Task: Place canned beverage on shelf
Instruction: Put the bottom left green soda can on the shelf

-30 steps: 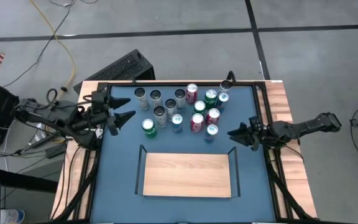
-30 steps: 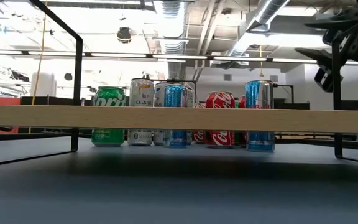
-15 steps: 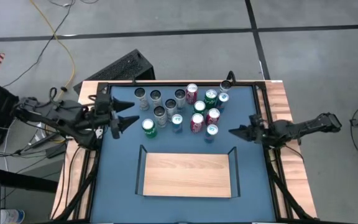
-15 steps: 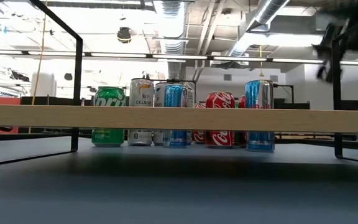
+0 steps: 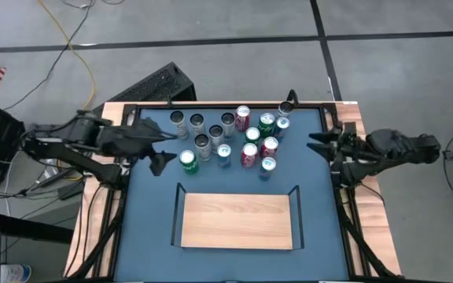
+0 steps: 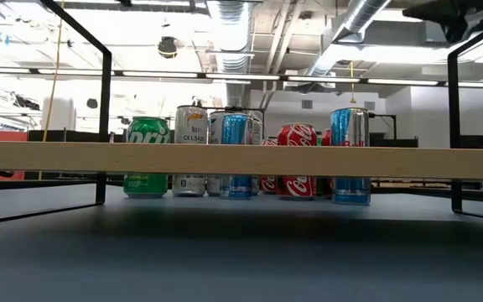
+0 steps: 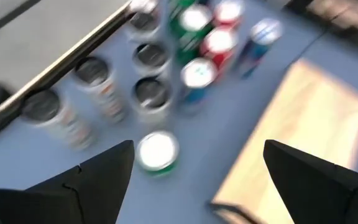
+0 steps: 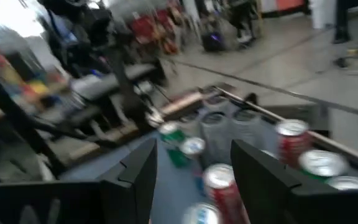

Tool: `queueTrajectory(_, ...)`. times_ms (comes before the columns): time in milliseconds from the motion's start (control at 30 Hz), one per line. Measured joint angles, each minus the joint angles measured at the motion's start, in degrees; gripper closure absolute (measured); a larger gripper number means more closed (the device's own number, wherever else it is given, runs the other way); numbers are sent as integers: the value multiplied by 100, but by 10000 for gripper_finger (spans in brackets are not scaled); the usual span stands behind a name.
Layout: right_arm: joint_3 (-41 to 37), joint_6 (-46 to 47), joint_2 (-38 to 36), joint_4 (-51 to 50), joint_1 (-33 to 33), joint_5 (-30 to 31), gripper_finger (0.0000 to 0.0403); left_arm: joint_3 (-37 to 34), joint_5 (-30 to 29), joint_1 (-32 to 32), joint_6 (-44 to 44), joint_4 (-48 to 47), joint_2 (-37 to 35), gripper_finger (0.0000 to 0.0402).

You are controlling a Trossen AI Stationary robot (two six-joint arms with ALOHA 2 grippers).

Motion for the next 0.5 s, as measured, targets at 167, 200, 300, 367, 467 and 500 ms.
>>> queueTrajectory(167,600,-400,509,-429,0,444,195,264,51,583,-417,-773,805,56)
queueTrajectory(200,645,-480,573,-432,0,483,195,269,95,663,-414,-867,956,56)
queueTrajectory(300,688,-617,720,-450,0,612,195,271,334,847,-30,-967,1407,56)
queueTrajectory(367,690,-626,775,-477,0,648,195,271,427,889,361,-950,1697,56)
queueTrajectory(467,690,-626,823,-483,0,643,195,271,433,890,1033,-884,2089,56)
queueTrajectory(500,690,-626,823,-491,0,639,195,271,435,890,1247,-860,2205,56)
